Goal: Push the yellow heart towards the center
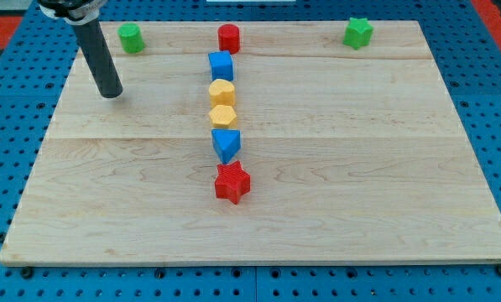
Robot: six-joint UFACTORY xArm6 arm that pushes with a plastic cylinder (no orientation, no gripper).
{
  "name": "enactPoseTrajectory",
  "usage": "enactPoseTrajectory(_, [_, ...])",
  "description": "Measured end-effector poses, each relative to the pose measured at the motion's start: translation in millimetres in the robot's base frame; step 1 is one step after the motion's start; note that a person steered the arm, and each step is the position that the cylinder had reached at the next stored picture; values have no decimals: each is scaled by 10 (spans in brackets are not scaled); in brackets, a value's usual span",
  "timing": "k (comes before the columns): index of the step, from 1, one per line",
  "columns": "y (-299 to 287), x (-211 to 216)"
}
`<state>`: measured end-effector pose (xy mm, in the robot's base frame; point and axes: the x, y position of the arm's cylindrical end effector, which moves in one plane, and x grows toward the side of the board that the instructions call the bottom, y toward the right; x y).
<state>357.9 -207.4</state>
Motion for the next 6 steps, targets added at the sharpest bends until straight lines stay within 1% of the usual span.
enactPoseTrajectory(2, [0, -1])
enactPoseTrajectory(3, [284, -15])
enactPoseTrajectory(6, [2343, 25])
